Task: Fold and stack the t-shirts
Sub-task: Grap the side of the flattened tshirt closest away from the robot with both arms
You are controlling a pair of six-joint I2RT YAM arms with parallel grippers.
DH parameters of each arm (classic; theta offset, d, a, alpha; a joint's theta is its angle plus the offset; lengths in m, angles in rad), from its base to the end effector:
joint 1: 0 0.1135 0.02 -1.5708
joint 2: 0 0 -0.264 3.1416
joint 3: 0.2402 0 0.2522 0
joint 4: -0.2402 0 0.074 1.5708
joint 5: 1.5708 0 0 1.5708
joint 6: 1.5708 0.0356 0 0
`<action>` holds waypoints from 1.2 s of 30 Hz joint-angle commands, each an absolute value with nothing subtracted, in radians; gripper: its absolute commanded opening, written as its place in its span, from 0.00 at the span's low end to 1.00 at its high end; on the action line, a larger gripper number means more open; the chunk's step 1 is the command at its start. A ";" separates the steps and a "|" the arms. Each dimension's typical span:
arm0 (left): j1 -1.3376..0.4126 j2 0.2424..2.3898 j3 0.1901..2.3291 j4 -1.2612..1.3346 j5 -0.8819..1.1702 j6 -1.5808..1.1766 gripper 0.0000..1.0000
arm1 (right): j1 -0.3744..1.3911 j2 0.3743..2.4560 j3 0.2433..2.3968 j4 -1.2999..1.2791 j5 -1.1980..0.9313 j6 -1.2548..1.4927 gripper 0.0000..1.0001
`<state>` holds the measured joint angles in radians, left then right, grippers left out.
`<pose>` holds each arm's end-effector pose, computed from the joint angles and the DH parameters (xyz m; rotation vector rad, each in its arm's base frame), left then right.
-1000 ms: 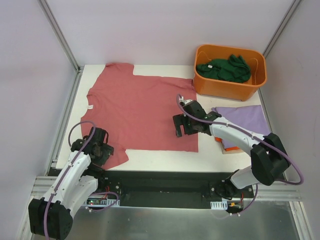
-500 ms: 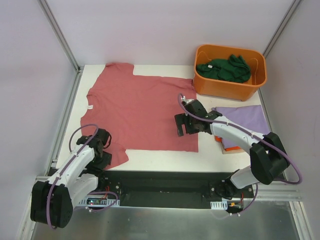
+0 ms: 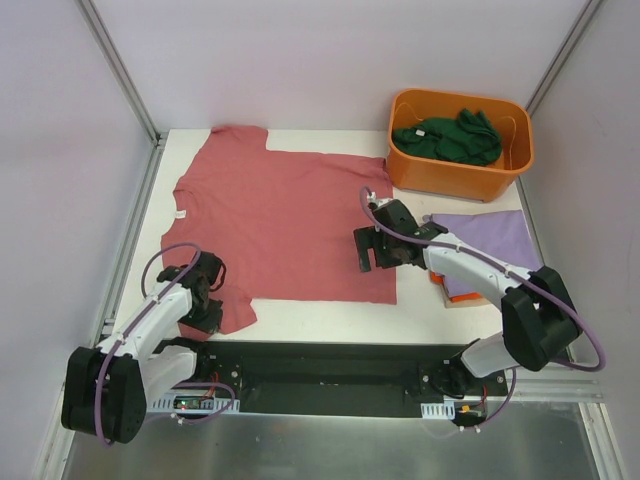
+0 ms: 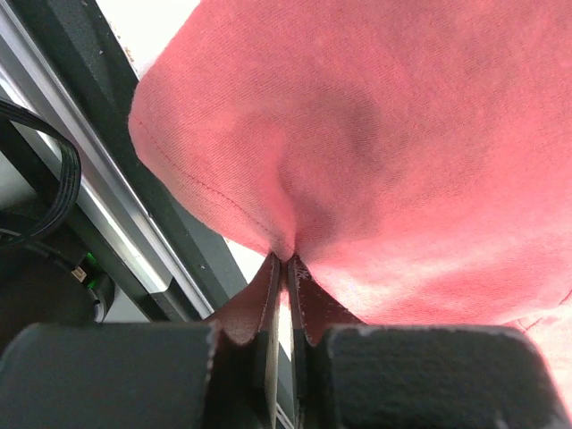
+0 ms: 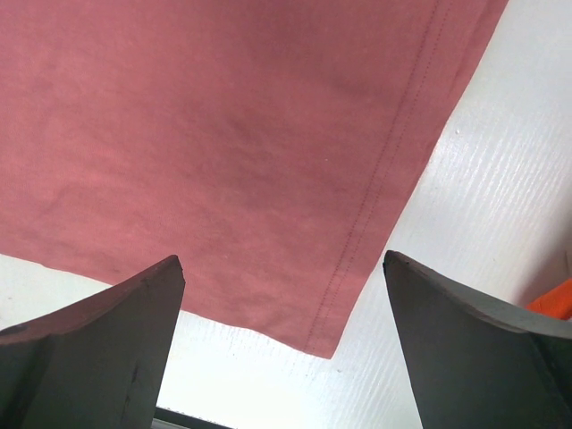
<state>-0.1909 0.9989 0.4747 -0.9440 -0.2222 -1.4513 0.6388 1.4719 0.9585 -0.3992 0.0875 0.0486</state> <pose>0.1295 -0.0170 0.1567 -1.7268 2.3391 0.1118 0.2457 0.1786 0.2216 -0.6878 2.3907 0.1837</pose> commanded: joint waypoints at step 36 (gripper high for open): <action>-0.196 0.845 0.417 -0.811 -0.301 -1.273 0.00 | 0.735 1.314 0.646 -0.423 0.242 0.480 0.58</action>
<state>-0.1905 0.8558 0.4255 -0.8051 -0.2813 -1.2888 0.7204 1.2888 0.6407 -0.4202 0.1806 0.4183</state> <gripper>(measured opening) 0.009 0.608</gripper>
